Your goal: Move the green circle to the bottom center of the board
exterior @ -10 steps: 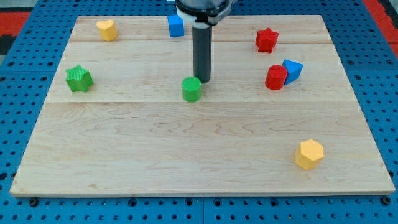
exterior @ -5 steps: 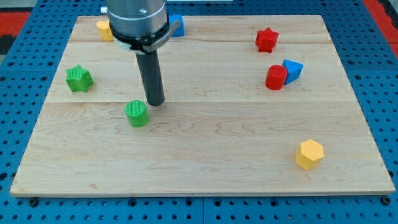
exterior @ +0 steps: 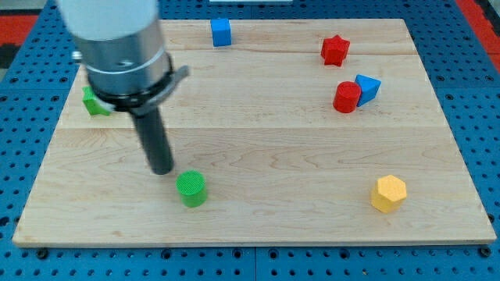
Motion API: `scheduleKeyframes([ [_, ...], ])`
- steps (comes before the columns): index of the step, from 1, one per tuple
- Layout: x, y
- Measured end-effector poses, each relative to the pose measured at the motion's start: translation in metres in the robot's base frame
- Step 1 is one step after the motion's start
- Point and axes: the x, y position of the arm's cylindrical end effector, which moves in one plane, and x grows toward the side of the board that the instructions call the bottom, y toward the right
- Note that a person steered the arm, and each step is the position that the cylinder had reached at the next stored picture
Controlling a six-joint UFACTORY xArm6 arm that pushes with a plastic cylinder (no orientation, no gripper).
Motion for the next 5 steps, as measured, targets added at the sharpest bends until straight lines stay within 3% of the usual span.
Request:
scheduleKeyframes([
  [1,0.018,0.004],
  [2,0.033,0.055],
  [5,0.036,0.049],
])
